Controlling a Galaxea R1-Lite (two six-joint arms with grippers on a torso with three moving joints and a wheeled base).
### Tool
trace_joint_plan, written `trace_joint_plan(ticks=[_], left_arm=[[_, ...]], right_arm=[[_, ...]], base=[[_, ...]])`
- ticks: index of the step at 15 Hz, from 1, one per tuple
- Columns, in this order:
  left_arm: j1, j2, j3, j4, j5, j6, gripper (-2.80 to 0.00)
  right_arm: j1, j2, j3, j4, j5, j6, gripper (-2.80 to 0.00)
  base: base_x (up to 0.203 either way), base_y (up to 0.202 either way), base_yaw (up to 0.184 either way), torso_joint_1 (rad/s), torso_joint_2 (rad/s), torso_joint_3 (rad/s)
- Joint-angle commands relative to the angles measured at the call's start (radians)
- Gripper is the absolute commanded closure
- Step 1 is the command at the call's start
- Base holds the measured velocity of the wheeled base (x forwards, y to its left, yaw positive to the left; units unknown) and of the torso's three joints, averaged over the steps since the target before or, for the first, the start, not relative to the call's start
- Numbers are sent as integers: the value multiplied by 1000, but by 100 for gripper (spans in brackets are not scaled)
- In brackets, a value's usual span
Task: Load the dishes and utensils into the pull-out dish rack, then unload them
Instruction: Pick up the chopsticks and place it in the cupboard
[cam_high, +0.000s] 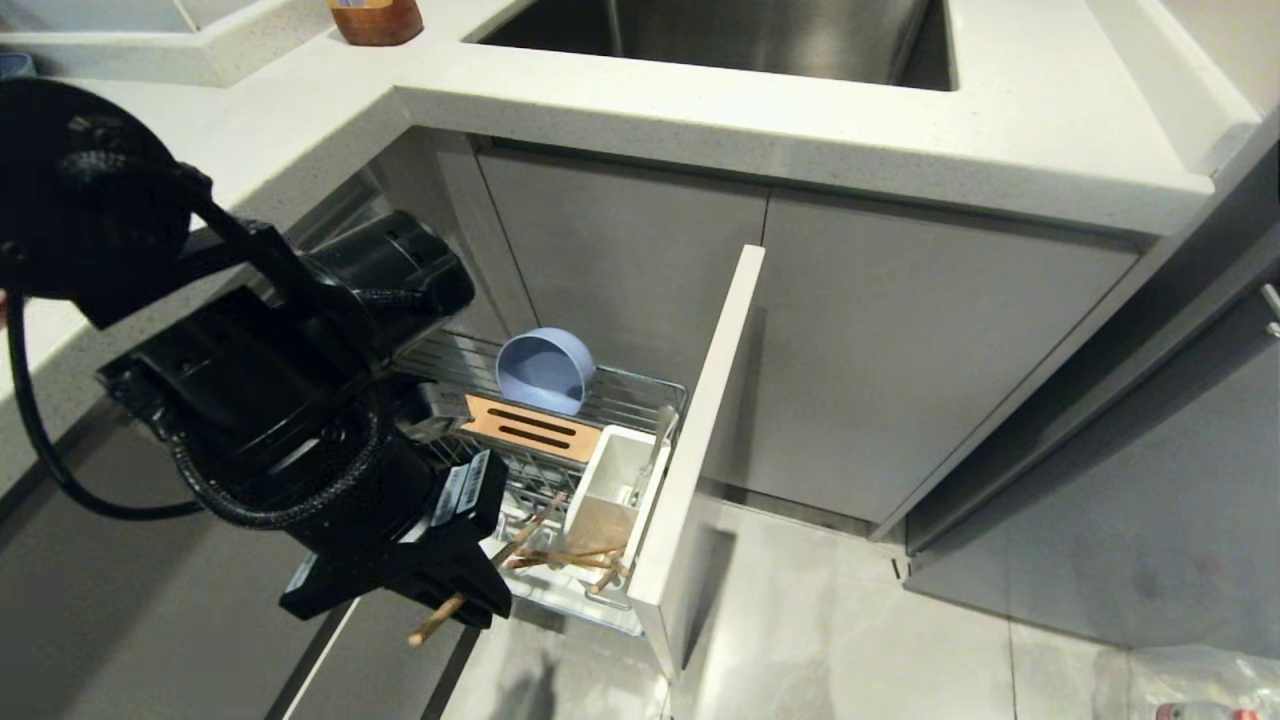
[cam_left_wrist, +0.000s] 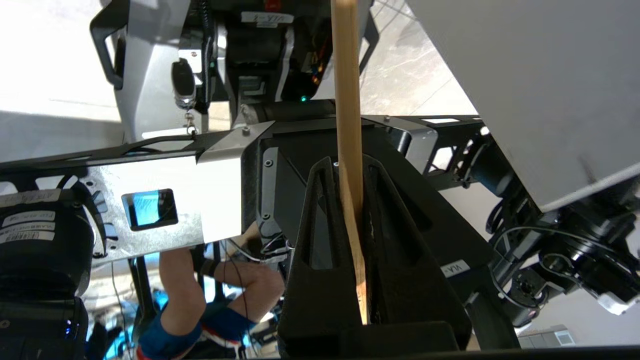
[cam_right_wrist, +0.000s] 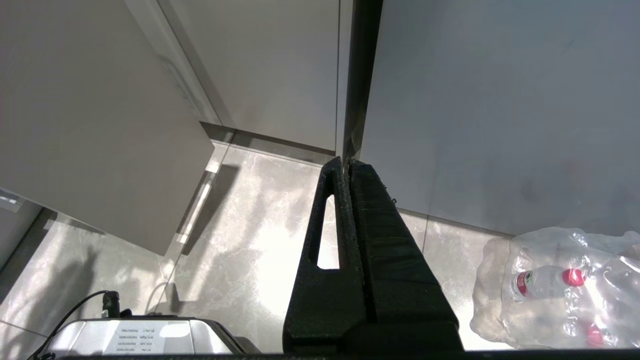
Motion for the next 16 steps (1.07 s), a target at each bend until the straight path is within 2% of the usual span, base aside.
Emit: trace_joint_plan(ticks=[1,6,9,11,16], left_arm=[[-1,-23,-2,6,-2,-5,0],[-5,-59,5,8,-10,-5,0],[-23,-47,8,8,-81,-2,0],[-25,-27,20,8,-101,0,0],[4,43,58,-18,-100,4,0]], right_arm=[[0,2,0,0,0,0,0],[0,2,0,0,0,0,0],[0,2,0,0,0,0,0],[0,2,0,0,0,0,0],[0,2,0,0,0,0,0]], base=[[0,0,0,0,0,0],[0,0,0,0,0,0],[0,0,0,0,0,0],[0,0,0,0,0,0],[0,0,0,0,0,0]])
